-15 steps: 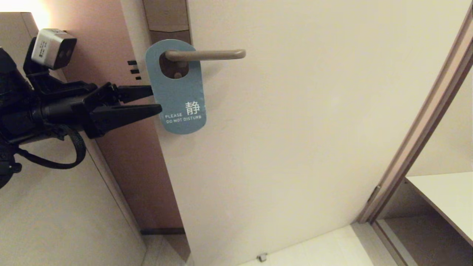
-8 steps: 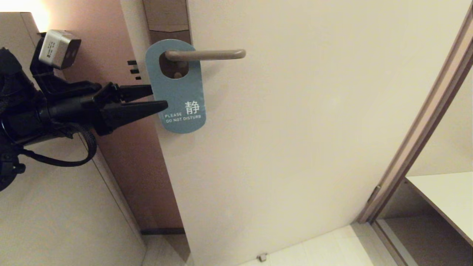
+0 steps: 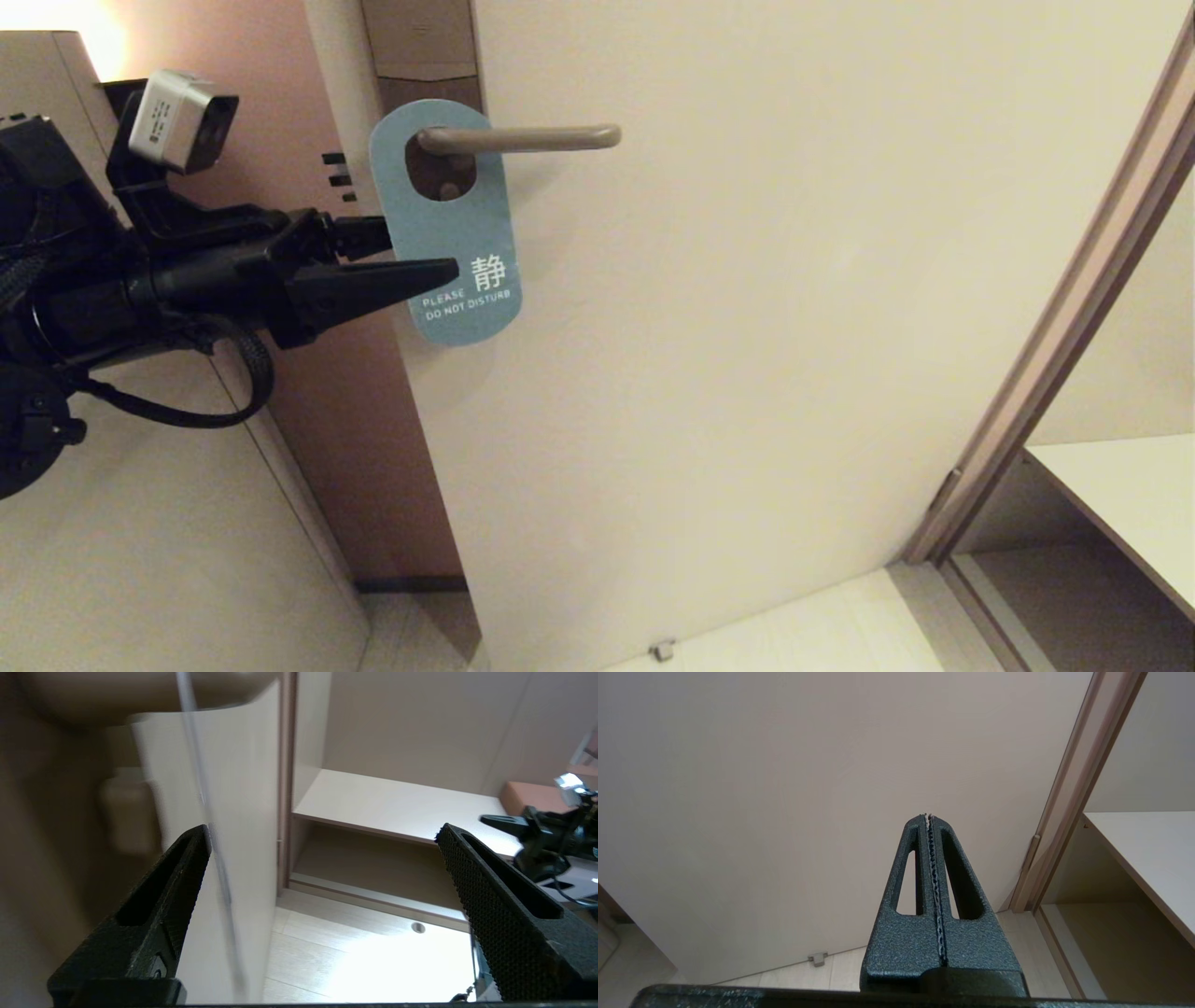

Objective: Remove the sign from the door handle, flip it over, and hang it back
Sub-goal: Take down the sign

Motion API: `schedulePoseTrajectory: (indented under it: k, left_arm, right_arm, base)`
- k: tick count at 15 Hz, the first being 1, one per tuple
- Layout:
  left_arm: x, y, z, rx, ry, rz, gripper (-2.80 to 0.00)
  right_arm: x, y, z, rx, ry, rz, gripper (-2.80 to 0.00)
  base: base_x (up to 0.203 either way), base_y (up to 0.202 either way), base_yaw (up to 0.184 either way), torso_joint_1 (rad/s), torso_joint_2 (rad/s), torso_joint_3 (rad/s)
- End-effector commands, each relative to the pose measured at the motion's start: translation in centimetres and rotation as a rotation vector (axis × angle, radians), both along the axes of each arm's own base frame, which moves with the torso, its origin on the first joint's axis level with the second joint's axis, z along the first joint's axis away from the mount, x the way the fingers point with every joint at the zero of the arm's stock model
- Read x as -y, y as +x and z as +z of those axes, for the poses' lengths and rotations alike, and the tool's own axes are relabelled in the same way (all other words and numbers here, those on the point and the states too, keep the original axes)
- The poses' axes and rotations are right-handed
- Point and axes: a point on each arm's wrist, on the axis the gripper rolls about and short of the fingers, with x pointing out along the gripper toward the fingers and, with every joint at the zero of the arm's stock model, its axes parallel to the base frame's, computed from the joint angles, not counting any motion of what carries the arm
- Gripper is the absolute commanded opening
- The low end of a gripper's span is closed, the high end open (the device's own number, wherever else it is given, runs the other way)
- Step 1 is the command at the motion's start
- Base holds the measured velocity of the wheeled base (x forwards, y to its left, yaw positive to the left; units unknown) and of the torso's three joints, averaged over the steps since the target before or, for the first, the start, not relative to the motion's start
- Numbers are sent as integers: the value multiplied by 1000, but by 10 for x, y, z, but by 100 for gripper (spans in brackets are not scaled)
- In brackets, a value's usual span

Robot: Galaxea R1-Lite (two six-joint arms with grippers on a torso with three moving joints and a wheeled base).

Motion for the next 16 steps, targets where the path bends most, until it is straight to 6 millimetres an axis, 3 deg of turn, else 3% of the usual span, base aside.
schedulePoseTrajectory:
  k: [1,16]
  left_arm:
    - [3,0,-1,4,1,-15,0]
    - [6,0,-10,10,28,214,0]
  right_arm:
    - [0,0,0,0,0,0,-280]
    - [0,0,0,0,0,0,-280]
  base:
    - [0,0,0,0,0,0]
    - [0,0,0,0,0,0]
